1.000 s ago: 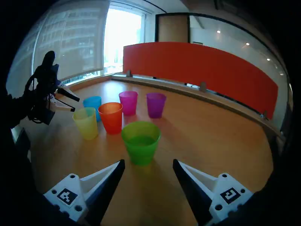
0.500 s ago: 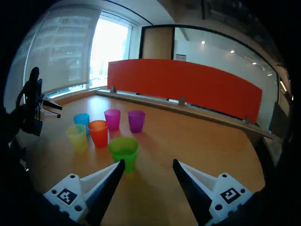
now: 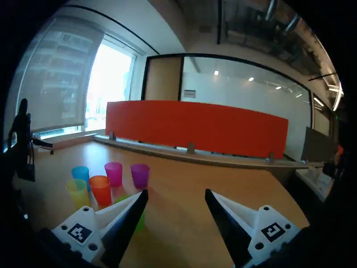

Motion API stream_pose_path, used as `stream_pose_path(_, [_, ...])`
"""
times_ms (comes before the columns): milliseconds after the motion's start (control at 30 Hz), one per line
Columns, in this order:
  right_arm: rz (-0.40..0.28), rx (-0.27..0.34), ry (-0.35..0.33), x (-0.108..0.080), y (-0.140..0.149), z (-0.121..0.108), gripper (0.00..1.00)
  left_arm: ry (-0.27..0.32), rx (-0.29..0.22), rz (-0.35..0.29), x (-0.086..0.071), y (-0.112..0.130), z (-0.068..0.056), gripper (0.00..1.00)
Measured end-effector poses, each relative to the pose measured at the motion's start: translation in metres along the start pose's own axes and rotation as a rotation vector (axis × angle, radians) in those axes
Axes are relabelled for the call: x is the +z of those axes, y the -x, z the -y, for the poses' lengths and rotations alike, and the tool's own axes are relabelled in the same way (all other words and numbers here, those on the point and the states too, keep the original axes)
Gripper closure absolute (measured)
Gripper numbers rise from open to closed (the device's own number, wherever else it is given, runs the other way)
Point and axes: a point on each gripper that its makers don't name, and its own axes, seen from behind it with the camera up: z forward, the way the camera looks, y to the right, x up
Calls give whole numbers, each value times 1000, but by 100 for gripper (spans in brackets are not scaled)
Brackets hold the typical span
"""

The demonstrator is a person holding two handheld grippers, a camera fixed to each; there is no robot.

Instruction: Pour water

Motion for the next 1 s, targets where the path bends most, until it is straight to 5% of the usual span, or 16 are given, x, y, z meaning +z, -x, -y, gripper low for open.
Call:
stream_pose_path(200, [-97, 42, 54, 0, -21, 0, 1, -43, -12, -73, -8, -18, 7, 9])
stream_pose_path(467, [-144, 100, 135, 1, -21, -14, 2, -71, -30, -154, -13, -35, 7, 9])
stream_pose_path(1000, [-156, 62, 242, 0, -11, -28, 2, -130, -72, -229, -10, -40, 12, 9])
